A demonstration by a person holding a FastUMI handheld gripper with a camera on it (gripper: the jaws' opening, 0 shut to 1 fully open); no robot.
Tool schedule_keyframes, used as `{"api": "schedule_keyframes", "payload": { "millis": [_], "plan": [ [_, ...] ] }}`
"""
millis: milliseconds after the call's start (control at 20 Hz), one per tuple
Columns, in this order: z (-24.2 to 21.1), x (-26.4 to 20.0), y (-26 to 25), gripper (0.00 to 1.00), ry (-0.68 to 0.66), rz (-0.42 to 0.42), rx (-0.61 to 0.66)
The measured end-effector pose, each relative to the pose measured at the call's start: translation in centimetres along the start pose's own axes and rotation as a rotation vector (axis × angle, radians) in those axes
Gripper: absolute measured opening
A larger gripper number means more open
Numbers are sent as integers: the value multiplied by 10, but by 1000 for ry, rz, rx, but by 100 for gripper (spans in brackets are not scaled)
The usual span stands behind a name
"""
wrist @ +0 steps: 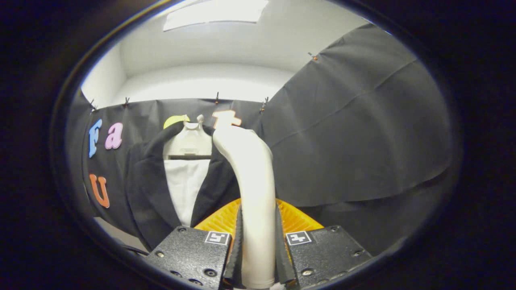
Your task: Iron the clothes twice with a garment steamer, once on the left side and once on the right side.
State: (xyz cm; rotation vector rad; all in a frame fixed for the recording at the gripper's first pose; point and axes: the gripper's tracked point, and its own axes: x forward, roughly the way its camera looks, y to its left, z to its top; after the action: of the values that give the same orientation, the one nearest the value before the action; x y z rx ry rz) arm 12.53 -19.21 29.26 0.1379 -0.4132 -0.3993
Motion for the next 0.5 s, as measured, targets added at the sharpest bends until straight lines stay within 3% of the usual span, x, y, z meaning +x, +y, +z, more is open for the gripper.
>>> {"api": "schedule_keyframes", "payload": {
  "millis": [500],
  "plan": [
    [26,68,23,37,-40,62,-35]
  ]
}}
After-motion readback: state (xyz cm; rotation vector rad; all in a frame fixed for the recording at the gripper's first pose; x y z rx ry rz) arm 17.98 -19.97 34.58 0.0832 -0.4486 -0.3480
